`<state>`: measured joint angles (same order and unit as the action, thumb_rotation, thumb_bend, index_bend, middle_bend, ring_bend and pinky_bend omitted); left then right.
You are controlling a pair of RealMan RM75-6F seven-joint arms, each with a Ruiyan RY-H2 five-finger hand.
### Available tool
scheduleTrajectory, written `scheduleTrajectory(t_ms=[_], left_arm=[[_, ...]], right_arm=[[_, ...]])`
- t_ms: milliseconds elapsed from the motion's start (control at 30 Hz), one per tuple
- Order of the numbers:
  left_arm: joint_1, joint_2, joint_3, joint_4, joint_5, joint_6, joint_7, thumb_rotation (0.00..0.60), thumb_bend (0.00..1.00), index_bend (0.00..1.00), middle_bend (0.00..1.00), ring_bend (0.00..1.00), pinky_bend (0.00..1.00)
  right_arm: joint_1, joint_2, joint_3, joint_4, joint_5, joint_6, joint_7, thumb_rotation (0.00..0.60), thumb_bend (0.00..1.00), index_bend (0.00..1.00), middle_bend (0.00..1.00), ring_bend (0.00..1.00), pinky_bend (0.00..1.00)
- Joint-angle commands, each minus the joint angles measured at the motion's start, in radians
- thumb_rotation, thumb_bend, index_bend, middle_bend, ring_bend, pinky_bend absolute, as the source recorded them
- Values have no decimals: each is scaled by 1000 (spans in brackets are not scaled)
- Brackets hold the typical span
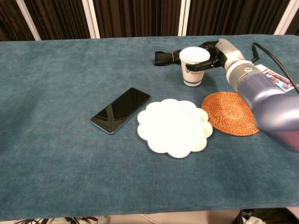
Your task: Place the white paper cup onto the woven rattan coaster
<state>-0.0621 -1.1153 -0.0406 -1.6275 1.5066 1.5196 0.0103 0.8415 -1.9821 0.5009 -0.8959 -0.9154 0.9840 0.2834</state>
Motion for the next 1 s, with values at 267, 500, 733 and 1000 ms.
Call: scheduleTrajectory(t_ms=[267, 500, 733, 1000], left_arm=[[0, -1, 0, 1, -2, -2, 3, 600, 300, 14, 2, 0, 0], [1, -3, 1, -2, 1, 2, 11, 600, 299, 16, 2, 0, 0], [3, -3, 2, -3, 3, 8, 13, 600, 300, 16, 3, 0, 0], [2, -4, 2, -1, 2, 3, 14, 600, 299, 16, 2, 0, 0]], right_arm=[[-90, 149, -33, -263, -88, 54, 2, 600, 254, 392, 386, 399, 235], [-208, 356, -110, -606, -64, 41, -97, 600, 250, 394, 385, 399, 235], [-277, 453, -173, -738, -70, 35, -105, 600, 249, 394, 385, 399, 235], [-341, 508, -238, -758, -119, 30, -52, 600, 249, 395, 385, 399, 236]])
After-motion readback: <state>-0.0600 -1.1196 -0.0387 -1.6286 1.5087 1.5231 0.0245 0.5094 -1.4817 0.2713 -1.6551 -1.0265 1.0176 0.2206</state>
